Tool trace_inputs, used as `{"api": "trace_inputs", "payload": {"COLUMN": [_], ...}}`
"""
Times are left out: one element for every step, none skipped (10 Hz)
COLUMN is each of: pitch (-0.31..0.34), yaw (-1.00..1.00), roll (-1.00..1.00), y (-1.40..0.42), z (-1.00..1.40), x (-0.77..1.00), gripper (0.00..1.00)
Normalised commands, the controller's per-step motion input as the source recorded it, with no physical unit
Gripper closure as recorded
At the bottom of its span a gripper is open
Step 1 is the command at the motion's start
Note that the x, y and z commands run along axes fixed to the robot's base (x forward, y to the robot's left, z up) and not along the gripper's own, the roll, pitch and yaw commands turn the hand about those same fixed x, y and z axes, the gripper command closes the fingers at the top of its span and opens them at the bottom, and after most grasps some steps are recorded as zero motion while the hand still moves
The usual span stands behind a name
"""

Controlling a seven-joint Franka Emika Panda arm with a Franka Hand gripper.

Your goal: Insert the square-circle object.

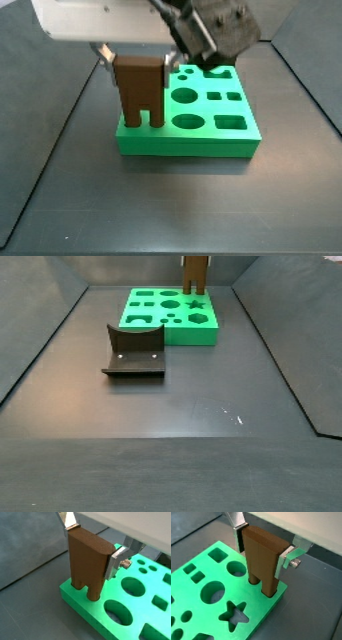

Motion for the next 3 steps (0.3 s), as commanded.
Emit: {"api": "trace_inputs", "payload": {"pitch": [-0.053, -0.033, 0.0], "yaw": [-0.01, 0.0, 0.0], "roll": [-0.11, -0.05, 0.0], "y": [0.0, 0.02, 0.0], "z": [-0.32, -0.02, 0.0], "x": [0.0, 0.0, 0.0], "gripper": [1.0, 1.0, 1.0]}}
